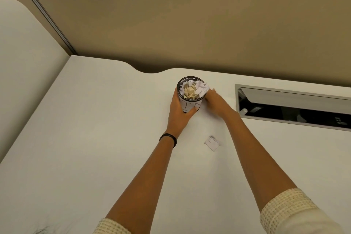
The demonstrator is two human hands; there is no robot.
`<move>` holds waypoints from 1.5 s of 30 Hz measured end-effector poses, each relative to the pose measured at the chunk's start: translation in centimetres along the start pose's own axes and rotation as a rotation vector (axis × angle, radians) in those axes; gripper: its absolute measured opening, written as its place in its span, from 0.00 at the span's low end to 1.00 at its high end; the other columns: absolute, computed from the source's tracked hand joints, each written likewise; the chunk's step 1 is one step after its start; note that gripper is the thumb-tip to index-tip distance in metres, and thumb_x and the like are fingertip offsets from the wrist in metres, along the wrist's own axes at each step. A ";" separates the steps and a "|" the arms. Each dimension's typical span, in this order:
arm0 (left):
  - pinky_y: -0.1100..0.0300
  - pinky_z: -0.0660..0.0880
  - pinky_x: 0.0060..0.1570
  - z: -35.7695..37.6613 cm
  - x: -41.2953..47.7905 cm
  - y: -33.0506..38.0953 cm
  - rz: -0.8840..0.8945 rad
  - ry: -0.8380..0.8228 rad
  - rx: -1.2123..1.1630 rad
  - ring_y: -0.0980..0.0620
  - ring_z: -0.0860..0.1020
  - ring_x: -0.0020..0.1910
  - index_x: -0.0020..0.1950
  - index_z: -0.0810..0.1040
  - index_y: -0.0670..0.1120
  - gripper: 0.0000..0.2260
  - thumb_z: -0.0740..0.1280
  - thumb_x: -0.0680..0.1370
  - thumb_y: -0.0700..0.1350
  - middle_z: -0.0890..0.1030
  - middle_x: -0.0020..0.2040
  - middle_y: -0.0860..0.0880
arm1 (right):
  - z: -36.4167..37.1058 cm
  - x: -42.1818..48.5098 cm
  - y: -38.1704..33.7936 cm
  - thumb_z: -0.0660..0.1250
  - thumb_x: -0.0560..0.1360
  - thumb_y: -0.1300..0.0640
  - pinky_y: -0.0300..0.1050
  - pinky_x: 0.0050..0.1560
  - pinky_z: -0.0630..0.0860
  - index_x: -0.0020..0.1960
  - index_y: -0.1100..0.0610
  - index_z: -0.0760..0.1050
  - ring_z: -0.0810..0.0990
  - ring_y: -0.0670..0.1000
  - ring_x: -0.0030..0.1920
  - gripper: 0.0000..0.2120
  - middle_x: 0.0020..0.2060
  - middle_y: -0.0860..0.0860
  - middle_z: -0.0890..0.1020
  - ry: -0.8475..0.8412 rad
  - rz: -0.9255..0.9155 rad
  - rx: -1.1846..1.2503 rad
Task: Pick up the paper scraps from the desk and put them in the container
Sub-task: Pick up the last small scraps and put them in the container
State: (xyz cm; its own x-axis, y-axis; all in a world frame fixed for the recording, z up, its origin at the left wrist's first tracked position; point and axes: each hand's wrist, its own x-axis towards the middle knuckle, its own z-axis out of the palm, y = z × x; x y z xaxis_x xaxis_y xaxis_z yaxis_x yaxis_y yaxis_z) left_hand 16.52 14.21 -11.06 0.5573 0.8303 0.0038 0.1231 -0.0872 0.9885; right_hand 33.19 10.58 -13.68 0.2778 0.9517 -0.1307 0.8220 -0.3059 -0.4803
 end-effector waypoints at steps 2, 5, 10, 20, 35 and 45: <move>0.56 0.67 0.68 0.0 -0.4 0.0 -0.011 -0.001 -0.002 0.50 0.66 0.69 0.74 0.57 0.41 0.35 0.72 0.72 0.36 0.66 0.71 0.45 | -0.4 -2.2 0.4 0.54 0.76 0.71 0.54 0.70 0.63 0.70 0.55 0.67 0.68 0.59 0.70 0.24 0.72 0.55 0.68 0.057 -0.002 0.034; 0.52 0.66 0.69 0.2 -1.2 -0.1 -0.045 0.005 0.013 0.49 0.64 0.71 0.75 0.55 0.42 0.34 0.69 0.74 0.35 0.64 0.73 0.44 | -0.1 -5.8 0.8 0.53 0.80 0.67 0.48 0.74 0.59 0.72 0.54 0.65 0.64 0.53 0.73 0.22 0.73 0.52 0.65 0.078 0.036 0.054; 0.53 0.60 0.72 0.3 -2.6 -0.3 -0.115 -0.048 0.077 0.48 0.58 0.74 0.76 0.50 0.43 0.34 0.67 0.76 0.38 0.58 0.76 0.45 | 1.6 -12.1 0.1 0.51 0.81 0.65 0.39 0.75 0.52 0.73 0.55 0.62 0.59 0.47 0.75 0.21 0.74 0.49 0.62 0.091 0.097 0.101; 0.62 0.48 0.72 -4.7 -8.9 -2.9 -0.079 -0.163 0.426 0.51 0.53 0.76 0.76 0.52 0.45 0.28 0.61 0.80 0.41 0.54 0.77 0.48 | 3.7 -17.4 -2.9 0.55 0.81 0.53 0.38 0.70 0.57 0.71 0.53 0.65 0.61 0.47 0.73 0.19 0.73 0.48 0.63 0.072 0.131 0.186; 0.54 0.42 0.74 -9.6 -19.2 -6.1 0.062 -0.134 1.075 0.52 0.45 0.76 0.77 0.50 0.50 0.24 0.42 0.81 0.54 0.47 0.77 0.54 | 5.3 -18.7 -7.6 0.56 0.76 0.71 0.46 0.48 0.74 0.57 0.63 0.75 0.72 0.54 0.54 0.14 0.54 0.56 0.75 0.179 0.198 -0.045; 0.56 0.40 0.73 -9.5 -19.1 -5.9 0.053 -0.118 1.054 0.52 0.50 0.76 0.77 0.55 0.51 0.25 0.43 0.79 0.53 0.51 0.77 0.54 | 1.6 -15.4 -8.9 0.68 0.71 0.71 0.22 0.38 0.69 0.45 0.68 0.81 0.78 0.51 0.41 0.05 0.44 0.62 0.84 0.441 0.288 0.480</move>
State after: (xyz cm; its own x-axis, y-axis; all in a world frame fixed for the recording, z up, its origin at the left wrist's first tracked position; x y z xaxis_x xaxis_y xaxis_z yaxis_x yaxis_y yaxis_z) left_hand -2.66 4.15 -15.55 0.6519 0.7578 -0.0274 0.7145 -0.6017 0.3570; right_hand 20.81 -1.36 -8.76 0.7098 0.7044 0.0049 0.4046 -0.4020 -0.8214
